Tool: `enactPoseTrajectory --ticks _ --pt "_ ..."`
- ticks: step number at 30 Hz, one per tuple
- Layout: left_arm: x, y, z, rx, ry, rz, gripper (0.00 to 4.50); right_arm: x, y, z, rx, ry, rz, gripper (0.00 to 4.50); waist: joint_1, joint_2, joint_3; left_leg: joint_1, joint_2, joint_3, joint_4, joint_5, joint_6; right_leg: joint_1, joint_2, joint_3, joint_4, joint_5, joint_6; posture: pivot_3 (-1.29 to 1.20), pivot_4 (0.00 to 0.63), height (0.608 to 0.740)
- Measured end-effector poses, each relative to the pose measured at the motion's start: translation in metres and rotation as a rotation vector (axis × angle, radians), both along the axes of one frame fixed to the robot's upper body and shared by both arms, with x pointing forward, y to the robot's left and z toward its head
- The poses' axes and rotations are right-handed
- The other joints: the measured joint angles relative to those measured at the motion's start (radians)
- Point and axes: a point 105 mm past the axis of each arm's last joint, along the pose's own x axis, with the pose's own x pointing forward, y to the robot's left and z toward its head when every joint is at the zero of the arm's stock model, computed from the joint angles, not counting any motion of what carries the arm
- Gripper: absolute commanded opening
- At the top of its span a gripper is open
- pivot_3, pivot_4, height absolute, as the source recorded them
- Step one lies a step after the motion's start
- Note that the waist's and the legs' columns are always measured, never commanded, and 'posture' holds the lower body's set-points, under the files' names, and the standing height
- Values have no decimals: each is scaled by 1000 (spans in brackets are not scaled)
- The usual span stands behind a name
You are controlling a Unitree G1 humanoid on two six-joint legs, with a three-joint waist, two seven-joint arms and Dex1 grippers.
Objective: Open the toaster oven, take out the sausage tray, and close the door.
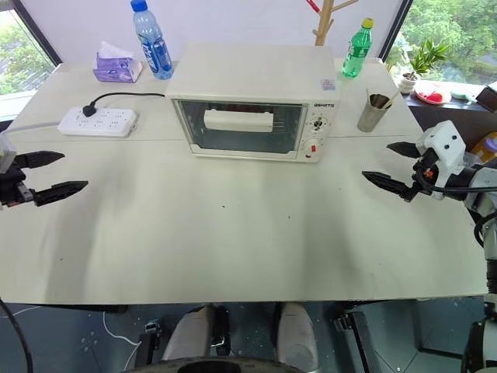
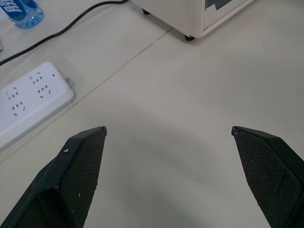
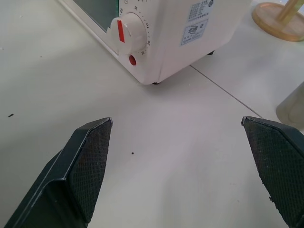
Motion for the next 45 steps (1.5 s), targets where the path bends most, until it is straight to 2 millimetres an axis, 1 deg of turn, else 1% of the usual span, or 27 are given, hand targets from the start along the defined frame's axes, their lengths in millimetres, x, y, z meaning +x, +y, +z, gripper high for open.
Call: enactPoseTrajectory --ticks 3,8,16,18,19,22,25,28,32,34,37,41,45 --pt "0 -2 -2 1 9 -12 4473 0 -1 1 2 5 -5 4500 0 0 0 0 0 0 0 0 0 0 0 0 0 0 0 0 150 722" --pt "5 -4 8 -10 -19 -8 4473 -1 -2 2 15 13 -12 4500 0 0 0 0 0 0 0 0 0 0 0 0 0 0 0 0 150 722" --pt "4 -6 6 -62 15 -8 4473 -2 3 3 30 28 9 4500 0 0 0 0 0 -1 0 0 0 0 0 0 0 0 0 0 150 722" --pt "5 -9 8 -73 12 -19 4473 -2 4 3 36 35 11 4500 0 0 0 0 0 -1 0 0 0 0 0 0 0 0 0 0 150 722" --pt "6 -15 12 -80 4 -36 4473 -2 7 5 45 37 19 4500 1 0 0 0 0 -1 0 0 0 0 0 0 0 0 0 0 150 722" --pt "7 -37 23 -99 -19 -117 4473 -2 21 17 56 18 74 4500 2 0 0 0 0 -2 0 0 0 1 0 0 0 0 0 0 150 722" --pt "7 -61 35 -139 -30 -208 4473 -3 43 24 47 12 147 4500 2 0 0 0 -1 -3 1 0 0 1 1 0 0 0 0 0 150 722" --pt "8 -91 47 -164 -31 -336 4473 -2 82 29 67 -3 262 4500 0 0 0 0 -1 -4 1 1 -1 2 2 0 1 0 0 0 150 722" --pt "11 -123 51 -166 2 -484 4473 8 126 30 133 -8 350 4500 0 0 0 0 -1 -5 1 1 -1 2 3 0 1 0 0 0 150 722" --pt "13 -136 53 -167 8 -546 4473 13 144 28 138 -9 384 4500 2 0 0 -1 -1 -5 1 2 -4 2 3 0 1 0 0 0 150 722" --pt "20 -146 55 -171 21 -589 4473 24 161 24 146 -2 398 4500 3 -1 0 -2 -1 -5 2 2 -4 2 3 -1 0 0 0 0 150 722" --pt "26 -149 55 -177 28 -597 4473 38 171 15 143 7 383 4500 2 -1 0 -2 -1 -5 2 3 -4 2 3 -1 0 0 0 0 150 722" --pt "27 -150 55 -173 27 -603 4473 43 177 9 145 14 386 4500 1 -1 0 -3 -1 -5 2 3 -4 1 3 -1 0 0 0 0 150 722"
